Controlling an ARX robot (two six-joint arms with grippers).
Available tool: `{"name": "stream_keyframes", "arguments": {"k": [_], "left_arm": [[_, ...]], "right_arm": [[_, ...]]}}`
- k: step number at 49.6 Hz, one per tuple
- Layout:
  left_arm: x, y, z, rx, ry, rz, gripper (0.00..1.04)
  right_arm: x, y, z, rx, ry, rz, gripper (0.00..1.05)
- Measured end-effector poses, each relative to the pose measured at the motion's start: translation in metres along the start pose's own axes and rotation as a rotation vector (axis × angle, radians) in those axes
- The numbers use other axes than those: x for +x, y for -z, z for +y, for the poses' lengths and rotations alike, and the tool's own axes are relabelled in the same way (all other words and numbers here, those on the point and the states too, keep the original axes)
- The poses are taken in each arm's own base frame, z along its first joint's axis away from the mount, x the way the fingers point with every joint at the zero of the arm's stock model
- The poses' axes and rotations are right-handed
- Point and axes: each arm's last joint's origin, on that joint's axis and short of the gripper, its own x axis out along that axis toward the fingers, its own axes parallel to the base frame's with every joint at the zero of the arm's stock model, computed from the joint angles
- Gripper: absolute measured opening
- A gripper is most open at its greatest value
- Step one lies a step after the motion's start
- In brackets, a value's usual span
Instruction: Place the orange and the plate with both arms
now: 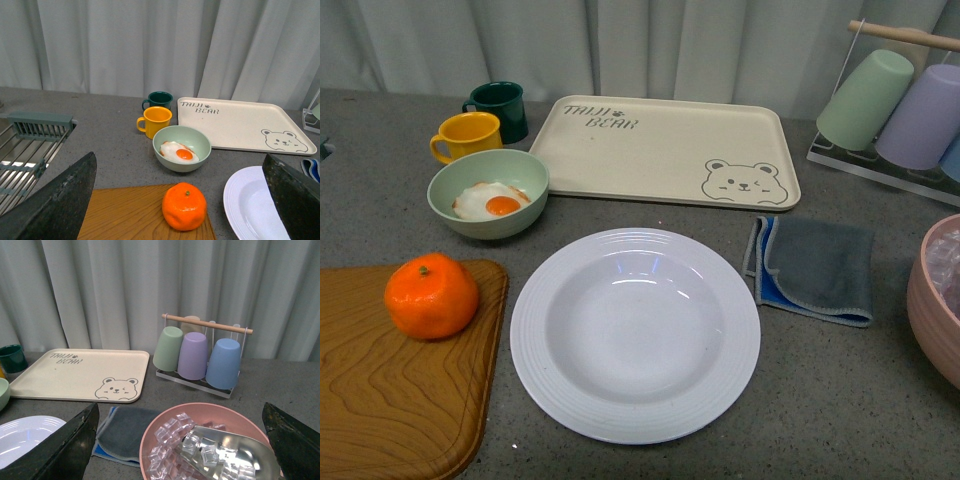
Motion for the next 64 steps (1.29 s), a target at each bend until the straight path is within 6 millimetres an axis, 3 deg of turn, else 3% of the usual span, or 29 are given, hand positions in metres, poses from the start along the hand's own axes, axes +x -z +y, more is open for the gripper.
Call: {"name": "stream_keyframes", "arguments": {"k": [57,64], "left_arm": [[0.000,0.000,0.000,0.000,0.000,0.000,0.98],[0.010,0.008,-0.002,-0.114,-0.138,0.341,0.98]], "right_arm": [[0.000,0.000,0.000,0.000,0.000,0.000,0.95],[0.000,0.000,0.000,0.000,0.000,0.000,0.95]]}}
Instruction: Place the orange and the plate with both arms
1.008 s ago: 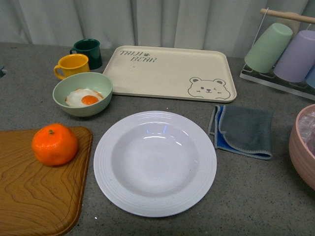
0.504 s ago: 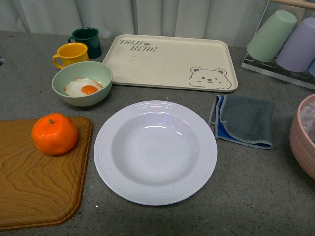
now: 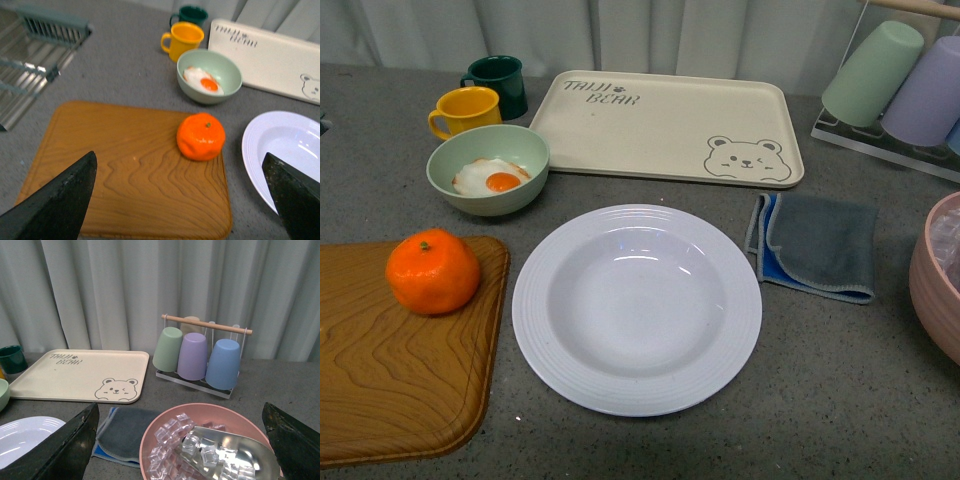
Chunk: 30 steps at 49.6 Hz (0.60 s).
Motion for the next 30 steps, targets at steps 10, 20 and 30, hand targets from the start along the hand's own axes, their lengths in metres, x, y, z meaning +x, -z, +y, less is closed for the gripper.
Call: {"name": "stream_keyframes", "arguments": {"k": [10,20,30], "left_arm": [[0.032,-0.010,-0.009,-0.046,0.017,0.086,0.98],[0.087,-0.018,-0.021,-0.040,0.036,0.194,0.98],[0.134,-0.013,-0.034,0.023,0.042,0.314,0.98]], "right_arm": [[0.000,0.000,0.000,0.000,0.000,0.000,0.95],[0.000,0.000,0.000,0.000,0.000,0.000,0.95],[0.000,0.000,0.000,0.000,0.000,0.000,0.95]]}}
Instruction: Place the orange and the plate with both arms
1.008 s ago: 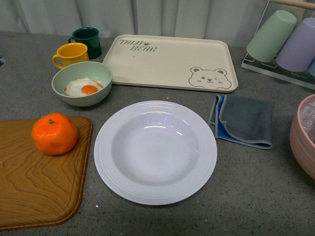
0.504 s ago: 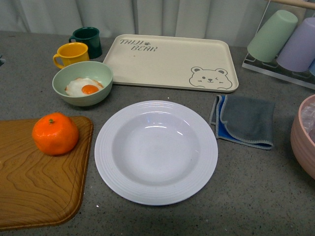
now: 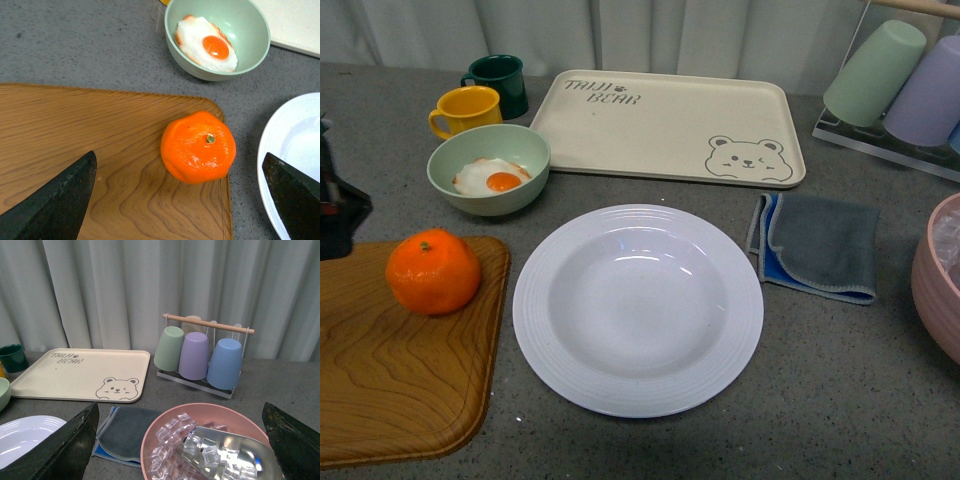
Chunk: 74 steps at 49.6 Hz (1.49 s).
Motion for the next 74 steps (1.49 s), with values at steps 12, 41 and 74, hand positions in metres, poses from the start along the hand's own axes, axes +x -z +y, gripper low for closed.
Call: {"name": "stream_keyframes", "arguments": {"k": [12,41,74], "left_arm": [[0.045,-0.001,-0.016,0.041,0.012,0.107,0.98],[0.087,0.005,-0.024,0.051,-0.022,0.312,0.91],[0.055,-0.015,-0.119,0.180,0.234,0.205,0.52]], "right_arm": [[0.000,0.000,0.000,0.000,0.000,0.000,0.95],[0.000,0.000,0.000,0.000,0.000,0.000,0.95],[0.000,0.000,0.000,0.000,0.000,0.000,0.95]]}}
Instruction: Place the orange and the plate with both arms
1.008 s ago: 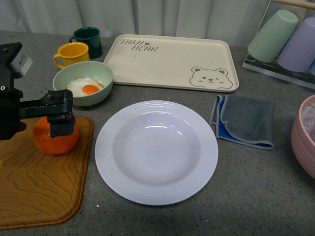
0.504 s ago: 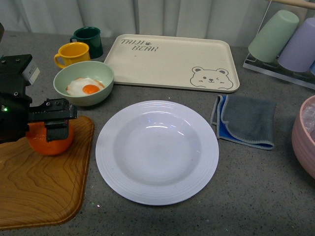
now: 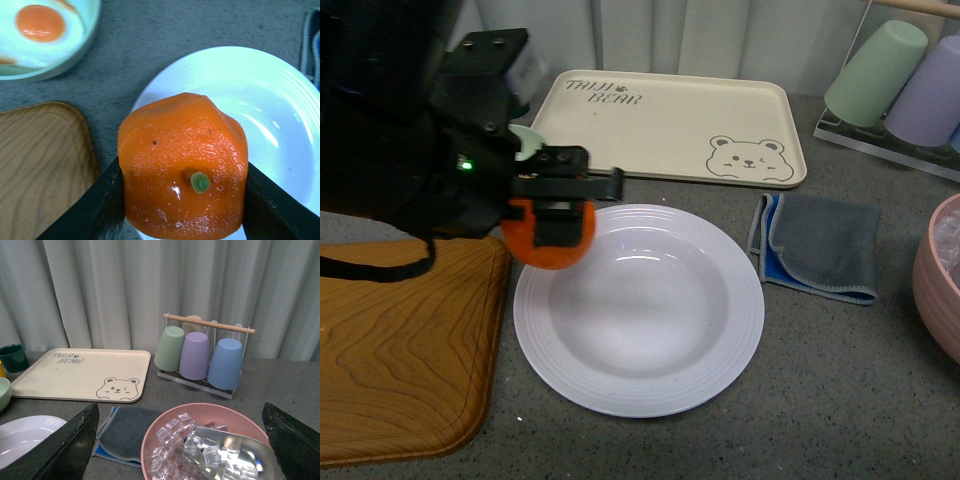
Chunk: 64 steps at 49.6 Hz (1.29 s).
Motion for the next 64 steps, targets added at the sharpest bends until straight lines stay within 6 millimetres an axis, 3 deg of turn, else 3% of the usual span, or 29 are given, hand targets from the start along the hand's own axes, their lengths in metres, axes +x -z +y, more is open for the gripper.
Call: {"name": "stream_keyframes", "arguments": {"k": [12,20,32,40,46,58,64], "left_arm": [[0.026,0.018,-0.050,0.088,0.054,0.068,0.52],[0.042,0.026,-0.063,0.117,0.052,0.094,0.52],[0.056,0.029,-0.068,0.124,0.018,0.114,0.52],[0.056,0.029,-0.067,0.121,0.013,0.120,0.81],[0.047,0.026,-0.066,0.100,0.017,0.114,1.00],[0.001,0.004,-0.062,0.059,0.050,-0.012,0.98],[-0.011,-0.002,-0.062,0.063,0.058,-0.047,0.98]], "right_arm": [[0.000,0.000,0.000,0.000,0.000,0.000,0.95],[0.000,0.000,0.000,0.000,0.000,0.000,0.95],[0.000,0.000,0.000,0.000,0.000,0.000,0.95],[0.000,0.000,0.000,0.000,0.000,0.000,0.95],[0.000,0.000,0.000,0.000,0.000,0.000,0.95],[0.000,0.000,0.000,0.000,0.000,0.000,0.95],[0.000,0.000,0.000,0.000,0.000,0.000,0.95]]}}
